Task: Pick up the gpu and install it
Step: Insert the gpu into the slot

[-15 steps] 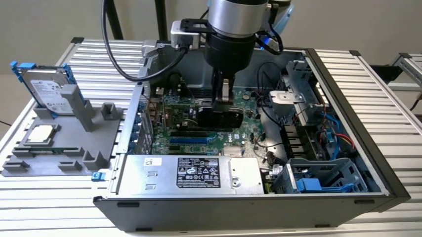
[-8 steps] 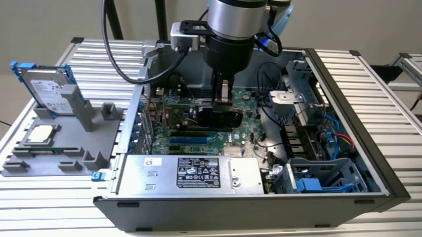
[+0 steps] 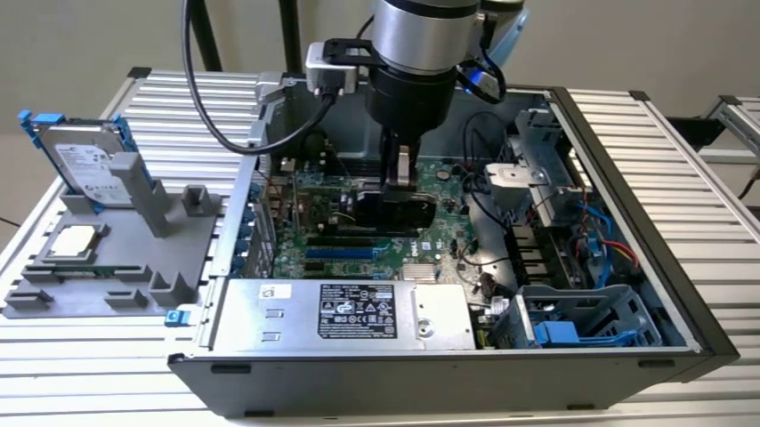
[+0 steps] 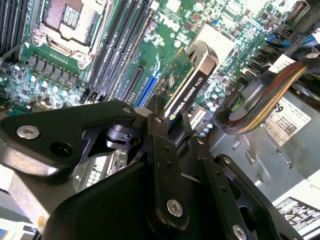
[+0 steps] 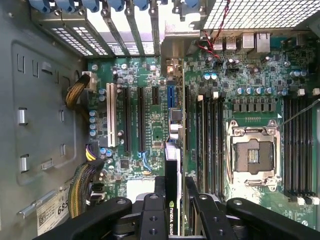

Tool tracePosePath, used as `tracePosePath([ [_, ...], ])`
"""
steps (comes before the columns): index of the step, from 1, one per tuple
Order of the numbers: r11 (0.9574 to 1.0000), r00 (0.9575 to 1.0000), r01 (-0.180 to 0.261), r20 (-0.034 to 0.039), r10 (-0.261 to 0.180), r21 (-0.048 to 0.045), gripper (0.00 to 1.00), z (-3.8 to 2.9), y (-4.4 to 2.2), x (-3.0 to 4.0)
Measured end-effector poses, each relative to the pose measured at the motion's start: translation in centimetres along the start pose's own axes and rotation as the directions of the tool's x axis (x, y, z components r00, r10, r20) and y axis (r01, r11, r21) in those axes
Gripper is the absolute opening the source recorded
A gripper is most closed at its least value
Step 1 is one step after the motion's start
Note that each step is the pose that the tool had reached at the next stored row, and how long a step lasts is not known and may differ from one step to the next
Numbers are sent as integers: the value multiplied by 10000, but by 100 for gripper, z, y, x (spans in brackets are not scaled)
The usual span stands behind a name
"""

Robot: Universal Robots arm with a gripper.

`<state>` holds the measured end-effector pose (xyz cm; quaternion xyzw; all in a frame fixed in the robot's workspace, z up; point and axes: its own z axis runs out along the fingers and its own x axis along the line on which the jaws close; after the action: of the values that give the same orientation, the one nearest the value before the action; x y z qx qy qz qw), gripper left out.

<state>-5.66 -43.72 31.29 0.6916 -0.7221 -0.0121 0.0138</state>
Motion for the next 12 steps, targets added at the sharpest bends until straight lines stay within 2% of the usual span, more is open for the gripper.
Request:
tracePosePath([
  [6,10000,10000,1,-4,-1,-3,0,70,20,1],
  [12,10000,10000,2,-2,-2,-18,0,141,73,3],
])
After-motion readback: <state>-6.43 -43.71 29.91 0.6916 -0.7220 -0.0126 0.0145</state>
